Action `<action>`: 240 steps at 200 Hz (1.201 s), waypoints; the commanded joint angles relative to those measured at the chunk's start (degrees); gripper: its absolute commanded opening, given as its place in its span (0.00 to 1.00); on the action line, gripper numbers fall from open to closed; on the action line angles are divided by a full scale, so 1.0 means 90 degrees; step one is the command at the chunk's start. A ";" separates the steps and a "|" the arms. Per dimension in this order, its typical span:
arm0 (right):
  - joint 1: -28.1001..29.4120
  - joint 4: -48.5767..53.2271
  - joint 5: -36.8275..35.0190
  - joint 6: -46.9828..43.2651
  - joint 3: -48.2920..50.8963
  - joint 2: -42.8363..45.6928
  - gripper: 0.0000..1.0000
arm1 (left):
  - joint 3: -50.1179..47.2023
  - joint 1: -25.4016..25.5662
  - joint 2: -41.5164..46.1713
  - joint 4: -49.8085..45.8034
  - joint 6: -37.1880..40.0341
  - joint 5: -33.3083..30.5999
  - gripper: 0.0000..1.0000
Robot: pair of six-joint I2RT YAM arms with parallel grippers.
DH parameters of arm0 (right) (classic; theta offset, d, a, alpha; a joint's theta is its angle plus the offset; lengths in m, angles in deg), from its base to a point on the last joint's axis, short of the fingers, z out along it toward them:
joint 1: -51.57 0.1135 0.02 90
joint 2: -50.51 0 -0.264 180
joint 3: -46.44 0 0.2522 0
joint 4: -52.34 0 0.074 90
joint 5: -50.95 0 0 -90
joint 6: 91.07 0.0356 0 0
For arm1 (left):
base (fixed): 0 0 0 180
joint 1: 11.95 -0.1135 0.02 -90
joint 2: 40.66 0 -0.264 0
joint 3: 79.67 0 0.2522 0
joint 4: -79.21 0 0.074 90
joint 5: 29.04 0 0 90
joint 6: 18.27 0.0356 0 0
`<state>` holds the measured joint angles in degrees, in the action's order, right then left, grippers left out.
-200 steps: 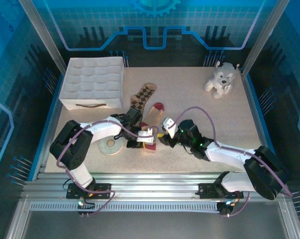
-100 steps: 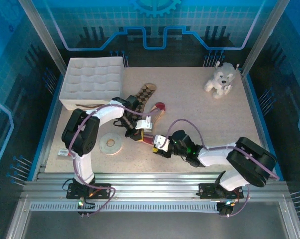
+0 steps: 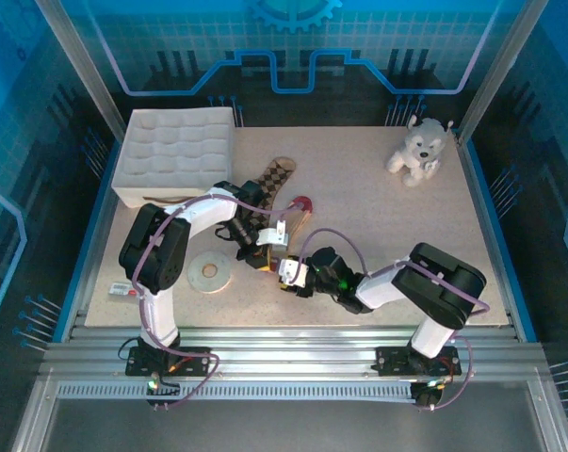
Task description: Roll the socks
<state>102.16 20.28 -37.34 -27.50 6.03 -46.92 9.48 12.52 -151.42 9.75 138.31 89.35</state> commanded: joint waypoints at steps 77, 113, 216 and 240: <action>-0.0068 -0.0025 0.0137 0.0200 -0.0063 -0.0037 0.00 | -0.0316 -0.0075 0.0390 0.0681 -0.0588 0.0428 0.00; -0.0107 0.1270 0.0658 0.0483 -0.0398 0.0243 0.00 | -0.1494 -0.0173 0.1577 0.2728 -0.1786 0.0486 0.23; -0.0944 0.5474 0.2528 0.1869 -0.2604 -0.0571 0.00 | -0.3526 -0.0658 0.4007 0.5334 -0.5373 -0.0107 0.38; -0.1129 0.5847 0.2883 0.2160 -0.2941 -0.0774 0.00 | -0.3910 -0.0584 0.4026 0.6113 -0.6464 -0.0242 0.38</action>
<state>93.70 63.44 -17.27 -12.53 -17.89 -51.68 -22.34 6.68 -116.03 55.34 95.50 88.80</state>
